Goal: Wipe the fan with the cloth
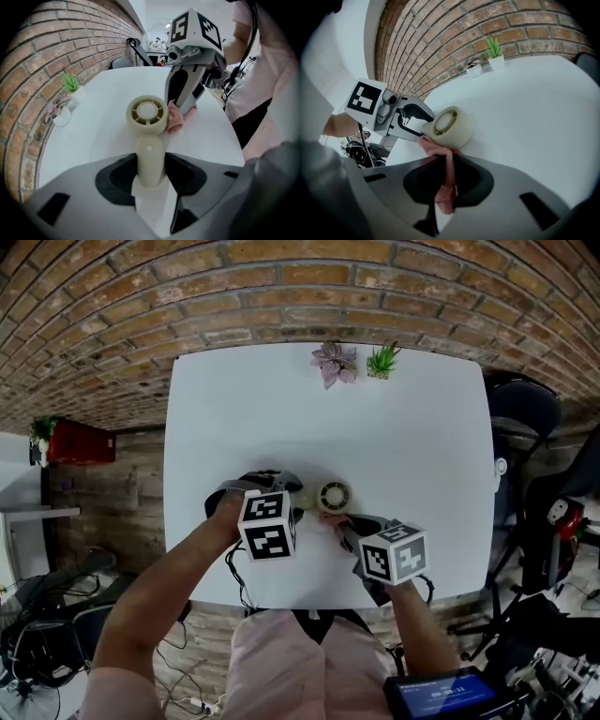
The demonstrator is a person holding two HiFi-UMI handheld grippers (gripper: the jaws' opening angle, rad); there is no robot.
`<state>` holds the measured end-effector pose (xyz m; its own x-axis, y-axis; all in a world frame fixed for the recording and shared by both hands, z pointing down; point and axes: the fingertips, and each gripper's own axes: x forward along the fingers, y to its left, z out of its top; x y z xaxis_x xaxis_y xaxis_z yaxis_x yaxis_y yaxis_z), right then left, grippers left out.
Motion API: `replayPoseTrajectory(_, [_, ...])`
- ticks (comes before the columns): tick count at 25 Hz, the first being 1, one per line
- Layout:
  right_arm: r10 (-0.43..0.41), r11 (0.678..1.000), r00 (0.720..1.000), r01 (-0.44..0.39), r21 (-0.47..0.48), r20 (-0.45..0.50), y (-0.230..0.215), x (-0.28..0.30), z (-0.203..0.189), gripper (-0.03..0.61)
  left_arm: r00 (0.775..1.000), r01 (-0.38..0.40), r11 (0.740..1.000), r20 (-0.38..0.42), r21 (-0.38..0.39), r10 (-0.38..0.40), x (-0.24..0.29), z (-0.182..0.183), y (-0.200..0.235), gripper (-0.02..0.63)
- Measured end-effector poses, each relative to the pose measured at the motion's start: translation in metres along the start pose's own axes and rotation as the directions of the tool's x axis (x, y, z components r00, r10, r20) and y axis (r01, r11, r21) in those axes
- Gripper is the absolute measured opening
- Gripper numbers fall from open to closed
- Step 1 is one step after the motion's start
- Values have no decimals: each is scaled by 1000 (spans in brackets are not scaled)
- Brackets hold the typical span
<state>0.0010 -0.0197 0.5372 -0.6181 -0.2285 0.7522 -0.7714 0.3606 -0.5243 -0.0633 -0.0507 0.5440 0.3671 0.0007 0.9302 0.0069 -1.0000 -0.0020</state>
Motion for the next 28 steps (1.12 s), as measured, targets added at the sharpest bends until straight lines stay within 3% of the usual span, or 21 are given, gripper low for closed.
replayPoseTrajectory(15, [-1,1000,1000,1,22,5,-9,-11,-7,34,999,36,993,-27,108,-33,0,5,-2,198])
replayPoseTrajectory(28, [-10,999,1000,10,35,3,-16,-19,-15,32,995,69,970,-84,235,-51,2,8,-6,198])
